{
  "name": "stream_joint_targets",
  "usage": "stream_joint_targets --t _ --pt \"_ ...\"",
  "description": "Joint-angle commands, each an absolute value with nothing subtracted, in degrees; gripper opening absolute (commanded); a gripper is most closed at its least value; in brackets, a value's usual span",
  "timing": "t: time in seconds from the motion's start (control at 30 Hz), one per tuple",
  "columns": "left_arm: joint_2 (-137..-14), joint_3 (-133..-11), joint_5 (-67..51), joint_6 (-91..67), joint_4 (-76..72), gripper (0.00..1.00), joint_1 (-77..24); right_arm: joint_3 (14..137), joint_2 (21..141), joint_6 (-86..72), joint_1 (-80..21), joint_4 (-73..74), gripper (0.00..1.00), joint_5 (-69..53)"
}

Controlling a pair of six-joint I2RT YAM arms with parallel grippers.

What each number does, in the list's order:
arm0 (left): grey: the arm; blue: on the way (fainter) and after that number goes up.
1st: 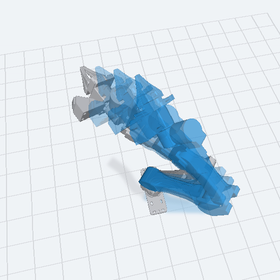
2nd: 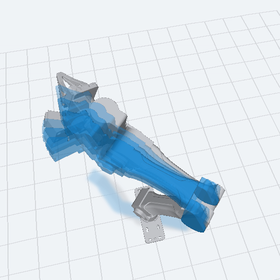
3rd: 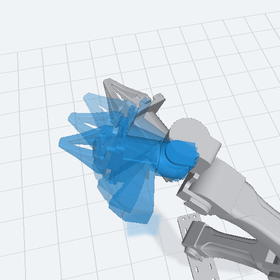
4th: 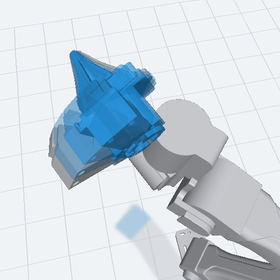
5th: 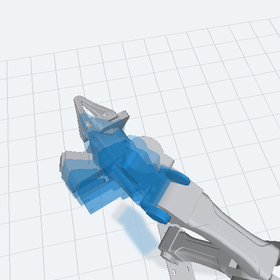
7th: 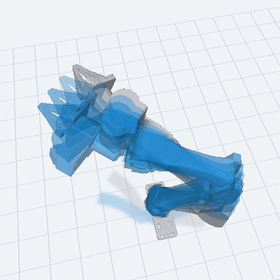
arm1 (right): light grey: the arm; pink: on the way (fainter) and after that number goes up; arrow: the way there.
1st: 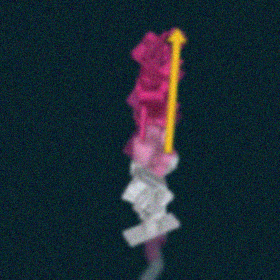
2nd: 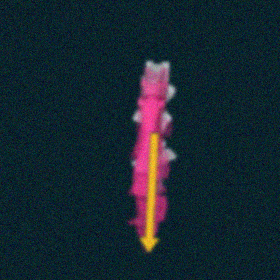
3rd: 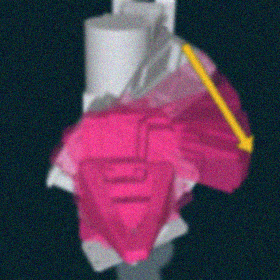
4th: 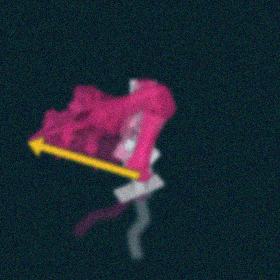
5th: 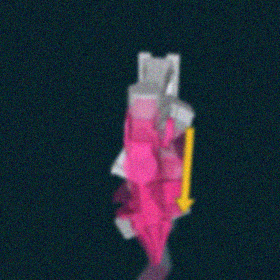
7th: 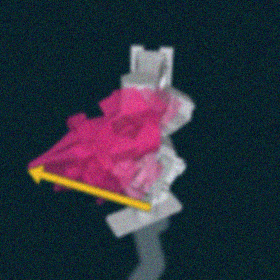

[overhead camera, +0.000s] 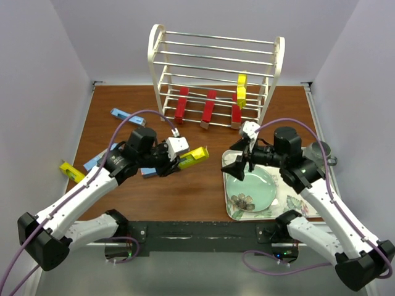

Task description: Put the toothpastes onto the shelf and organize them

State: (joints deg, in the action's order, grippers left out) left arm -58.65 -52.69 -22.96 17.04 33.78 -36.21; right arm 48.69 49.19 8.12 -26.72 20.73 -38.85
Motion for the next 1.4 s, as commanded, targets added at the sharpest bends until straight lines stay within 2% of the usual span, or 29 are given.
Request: stream_joint_targets --t 0.0,0.3,0.57,0.67,0.8,0.97,1.07,1.1,1.17,1.2,1.27,1.3,1.37 --pt "-59.68 -57.65 -26.45 22.32 37.09 0.13 -38.58 53.96 50.88 14.94 -29.43 23.72 0.96 -45.00" --pt "-63.37 -63.19 -27.69 25.57 40.69 0.14 -41.92 60.55 59.23 21.97 -38.84 28.65 0.94 -41.40" --pt "-64.60 -65.92 -28.48 28.04 43.77 0.15 -42.71 63.28 64.77 25.39 -40.34 30.06 0.87 -41.05" --pt "-64.42 -65.83 -28.39 28.65 43.95 0.15 -42.71 63.72 66.00 26.10 -40.78 30.85 0.80 -41.04" --pt "-64.42 -65.57 -28.47 29.27 44.12 0.15 -42.71 64.16 67.15 26.37 -41.13 31.64 0.63 -40.96" --pt "-64.25 -65.13 -28.13 29.44 43.24 0.17 -42.71 64.60 67.33 26.63 -41.22 32.26 0.47 -40.17" --pt "-64.25 -64.86 -27.95 29.44 42.98 0.26 -42.72 64.42 66.89 25.93 -41.31 31.73 0.35 -39.55" --pt "-64.25 -64.69 -27.95 29.44 42.98 0.32 -42.71 64.34 66.80 25.75 -41.31 31.82 0.32 -39.29" --pt "-63.99 -64.43 -27.43 29.36 42.72 0.39 -42.71 64.07 66.27 25.05 -41.39 31.64 0.30 -38.68" --pt "-63.81 -64.16 -27.07 29.18 42.54 0.49 -42.71 63.81 66.10 24.70 -41.40 31.12 0.27 -38.32" --pt "-63.11 -63.81 -24.98 28.48 41.49 0.60 -42.71 63.11 65.66 23.39 -41.31 30.41 0.25 -37.88" --pt "-62.67 -63.29 -23.83 28.13 40.88 0.71 -42.71 62.84 65.57 22.77 -41.31 29.63 0.25 -37.53" --pt "-60.92 -62.41 -18.93 26.02 37.80 0.83 -42.72 62.14 65.22 20.41 -41.31 28.48 0.24 -36.57"
